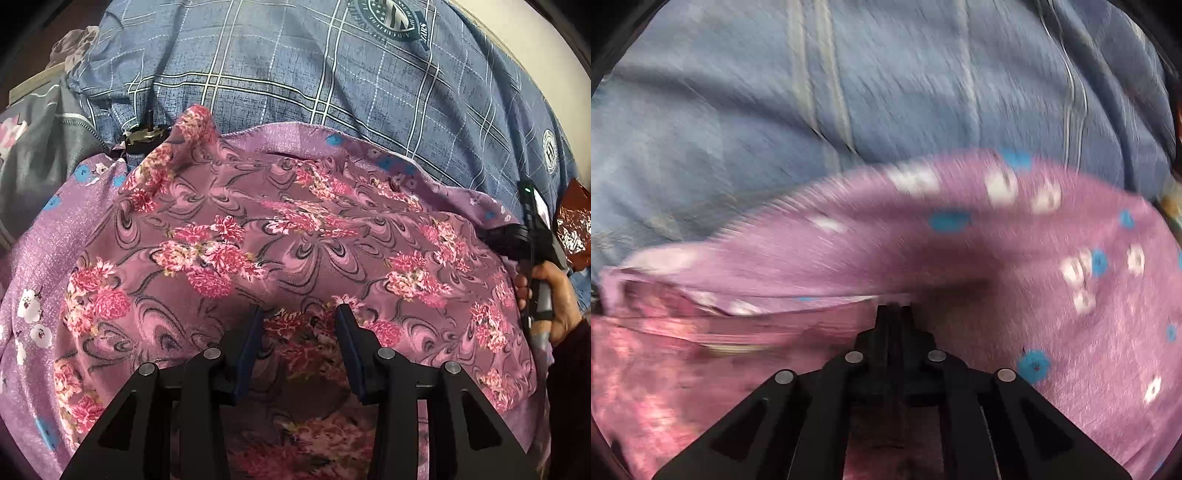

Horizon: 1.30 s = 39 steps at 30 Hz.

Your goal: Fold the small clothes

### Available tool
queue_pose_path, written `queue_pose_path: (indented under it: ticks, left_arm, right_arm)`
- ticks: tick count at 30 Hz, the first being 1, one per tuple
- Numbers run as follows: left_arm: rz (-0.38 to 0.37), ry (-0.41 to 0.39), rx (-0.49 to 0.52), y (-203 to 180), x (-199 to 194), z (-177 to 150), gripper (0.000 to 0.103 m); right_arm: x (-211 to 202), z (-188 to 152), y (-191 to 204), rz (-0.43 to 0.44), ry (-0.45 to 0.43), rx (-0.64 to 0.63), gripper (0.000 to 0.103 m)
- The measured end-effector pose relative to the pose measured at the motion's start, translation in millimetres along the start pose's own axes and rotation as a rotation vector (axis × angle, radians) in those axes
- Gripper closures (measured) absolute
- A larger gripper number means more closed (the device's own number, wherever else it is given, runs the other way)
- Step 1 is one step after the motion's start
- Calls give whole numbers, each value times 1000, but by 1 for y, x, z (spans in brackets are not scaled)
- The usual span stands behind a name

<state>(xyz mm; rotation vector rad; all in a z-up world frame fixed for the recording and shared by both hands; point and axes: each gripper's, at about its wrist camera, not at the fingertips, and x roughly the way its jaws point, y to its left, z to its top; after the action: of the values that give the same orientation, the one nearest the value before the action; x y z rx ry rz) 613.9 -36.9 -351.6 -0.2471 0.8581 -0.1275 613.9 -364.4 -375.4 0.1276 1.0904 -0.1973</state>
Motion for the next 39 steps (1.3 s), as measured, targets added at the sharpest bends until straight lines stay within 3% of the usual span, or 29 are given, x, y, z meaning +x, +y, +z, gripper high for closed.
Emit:
queue_pose_path:
  ticks: [1, 3, 5, 7, 10, 11, 13, 16, 18, 21, 24, 28, 31, 34, 37, 39]
  left_arm:
    - [-3, -3, 0, 0, -2, 0, 63]
    - [-17, -12, -2, 0, -8, 2, 63]
    - [-54, -41, -18, 1, -17, 3, 63]
    - [-70, -55, -10, -1, -25, 3, 59]
    - [-24, -50, 28, -5, -27, -2, 57]
    - [3, -43, 40, -7, -27, -4, 56]
    - [60, -9, 50, -8, -24, -8, 51]
    - [79, 26, 50, -9, -20, -15, 50]
    - [114, 39, 117, -18, -18, -19, 45]
    - [159, 30, 162, -28, -23, -19, 44]
    - [112, -36, 121, -31, -44, -18, 43]
    - [123, -108, 124, -34, -74, -29, 32]
    - [148, -38, 158, -38, -66, -45, 29]
    - [174, 79, 169, -33, -41, -56, 29]
    - [191, 38, 185, -36, -46, -54, 32]
    - [147, -30, 151, -36, -67, -51, 32]
  right_arm:
    - [-6, -2, -4, 40, -7, 24, 91]
    - [-30, -9, -13, 95, -71, 68, 80]
    - [-67, -23, -20, 117, -183, 84, 63]
    - [-102, -42, -20, 170, -239, 39, 63]
    - [-125, -78, -7, 220, -167, -51, 68]
    - [-131, -96, 2, 227, -140, -91, 75]
    - [-136, -135, 7, 215, -104, -142, 83]
    - [-126, -169, 7, 199, -26, -150, 84]
    - [-115, -188, 10, 155, -3, -170, 84]
    - [-129, -193, 16, 127, -33, -178, 84]
    - [-160, -200, 10, 201, -131, -138, 82]
    - [-188, -213, 9, 186, -247, -160, 77]
    - [-177, -214, 17, 280, -179, -151, 78]
    - [-139, -223, 31, 308, -20, -181, 79]
    - [-143, -227, 42, 269, -55, -235, 77]
    - [-157, -228, 41, 329, -104, -217, 79]
